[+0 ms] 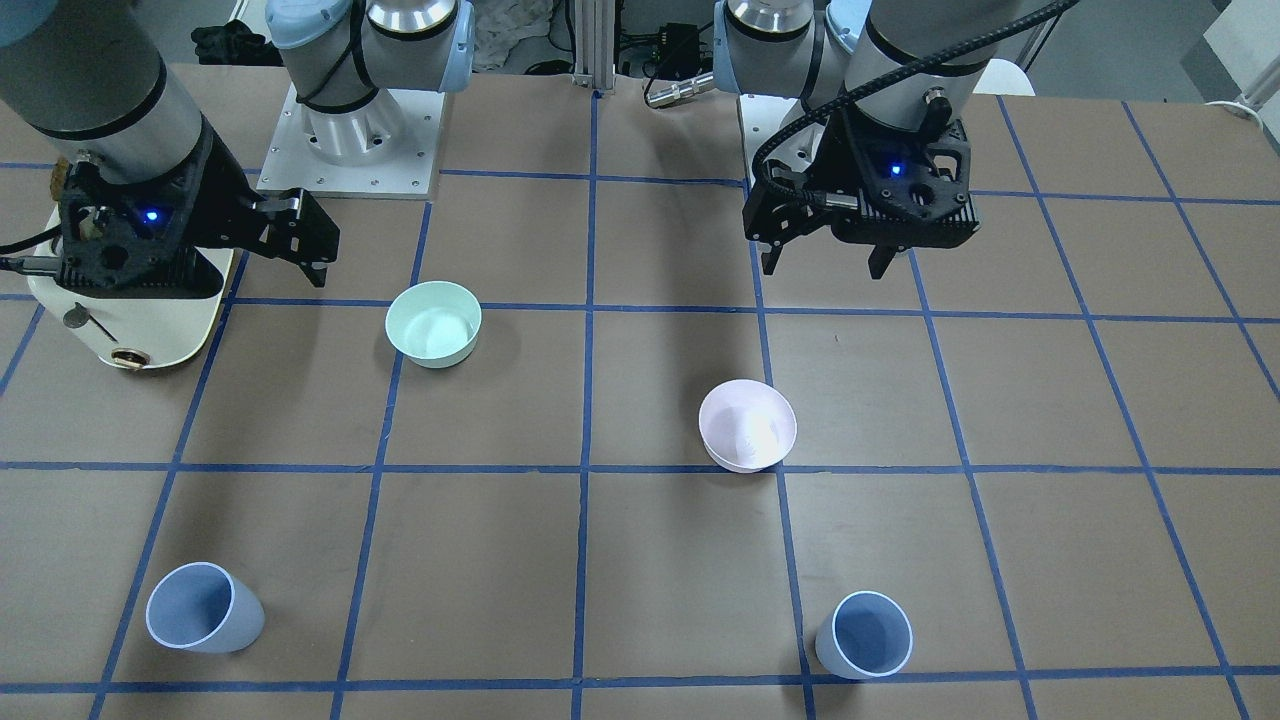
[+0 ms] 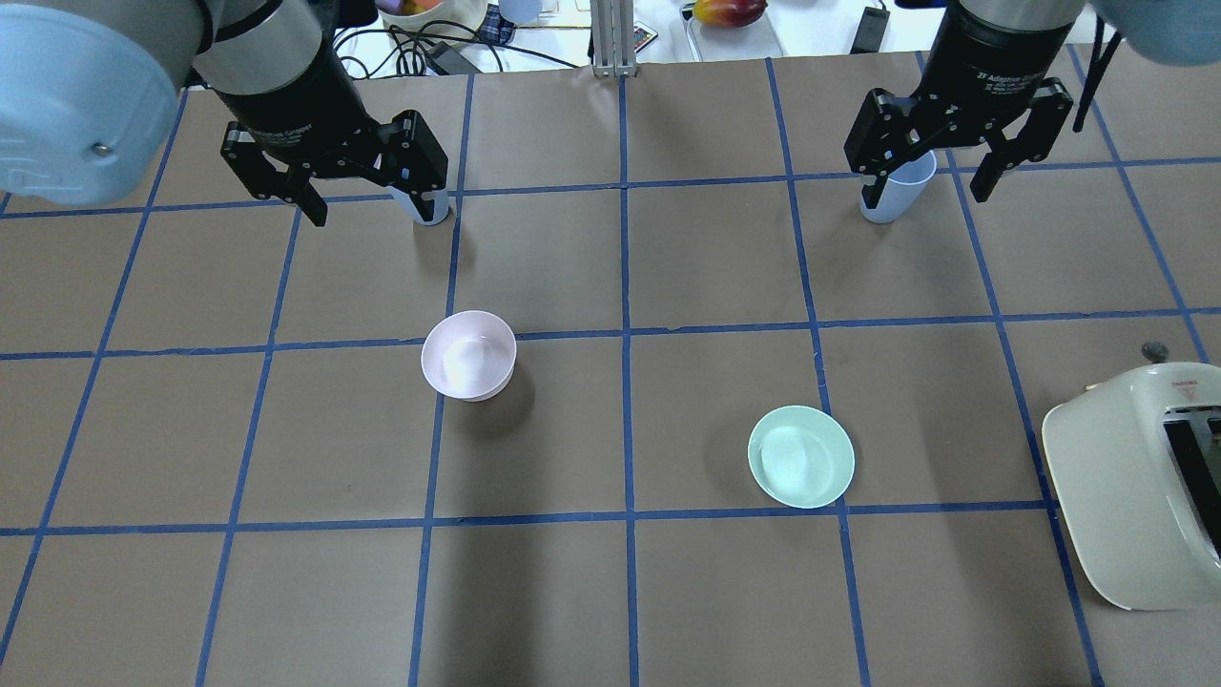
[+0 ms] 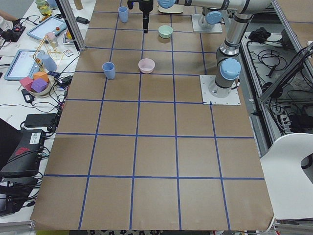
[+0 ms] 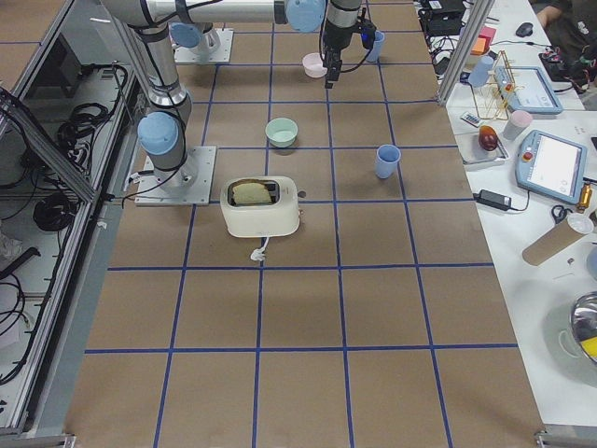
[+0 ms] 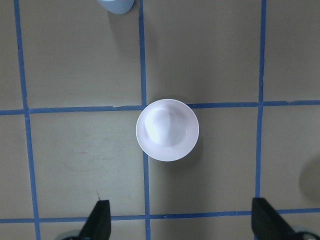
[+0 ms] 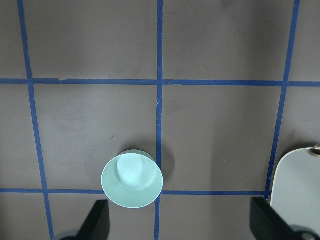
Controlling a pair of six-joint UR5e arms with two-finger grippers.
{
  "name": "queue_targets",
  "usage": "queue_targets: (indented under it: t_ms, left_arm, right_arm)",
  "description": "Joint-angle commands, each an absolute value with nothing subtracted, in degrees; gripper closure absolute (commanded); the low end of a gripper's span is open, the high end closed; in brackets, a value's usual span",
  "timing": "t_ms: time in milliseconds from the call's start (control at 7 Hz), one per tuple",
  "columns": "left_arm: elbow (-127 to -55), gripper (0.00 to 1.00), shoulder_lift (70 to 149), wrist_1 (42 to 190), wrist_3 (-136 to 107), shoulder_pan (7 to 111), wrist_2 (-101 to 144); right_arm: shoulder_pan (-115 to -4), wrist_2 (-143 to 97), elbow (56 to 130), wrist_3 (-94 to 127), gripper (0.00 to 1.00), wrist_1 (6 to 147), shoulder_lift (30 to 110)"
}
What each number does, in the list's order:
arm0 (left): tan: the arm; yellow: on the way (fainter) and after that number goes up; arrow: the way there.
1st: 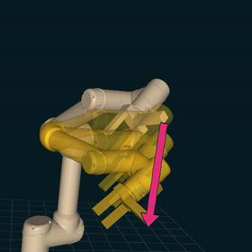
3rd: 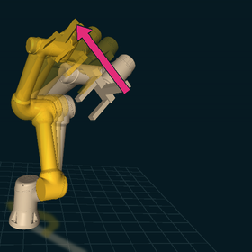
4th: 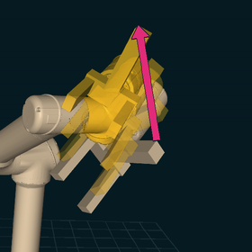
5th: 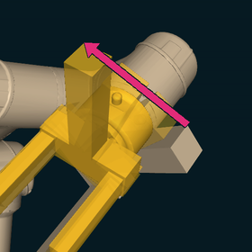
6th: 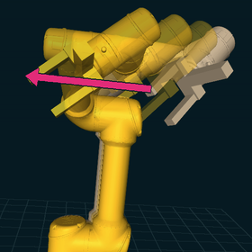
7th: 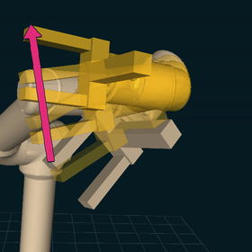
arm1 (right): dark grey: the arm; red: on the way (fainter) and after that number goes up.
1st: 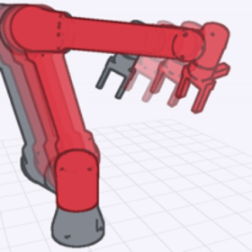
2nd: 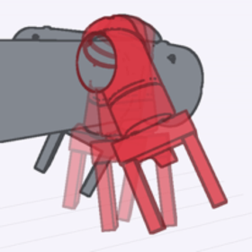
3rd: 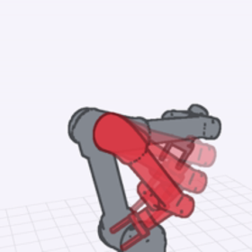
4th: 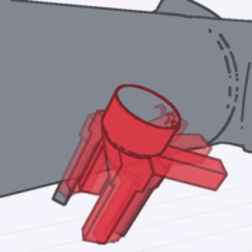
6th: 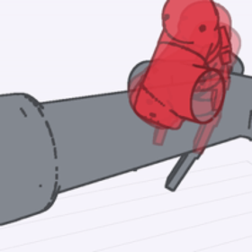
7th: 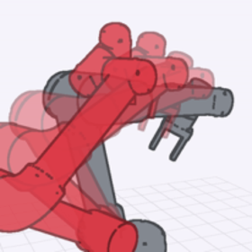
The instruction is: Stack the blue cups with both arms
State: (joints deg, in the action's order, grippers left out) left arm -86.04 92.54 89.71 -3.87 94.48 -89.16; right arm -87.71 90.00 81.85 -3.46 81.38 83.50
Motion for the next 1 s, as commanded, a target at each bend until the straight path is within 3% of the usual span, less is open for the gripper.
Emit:
queue_targets:
  t_ms: [0,429,857]
  left_arm:
    - [-85.78,0.0,92.64,89.56,-3.78,94.48,-89.03]
    - [-85.08,0.0,96.92,83.24,-3.69,94.31,-89.03]
    - [-79.83,0.0,113.77,70.76,2.7,94.31,-91.38]
  right_arm:
    - [-87.71,89.12,81.91,-3.43,0.0,81.39,83.41]
    - [-87.71,89.21,81.91,-3.25,0.0,81.39,83.41]
    - [-87.71,89.3,81.91,-3.34,0.0,81.39,83.41]
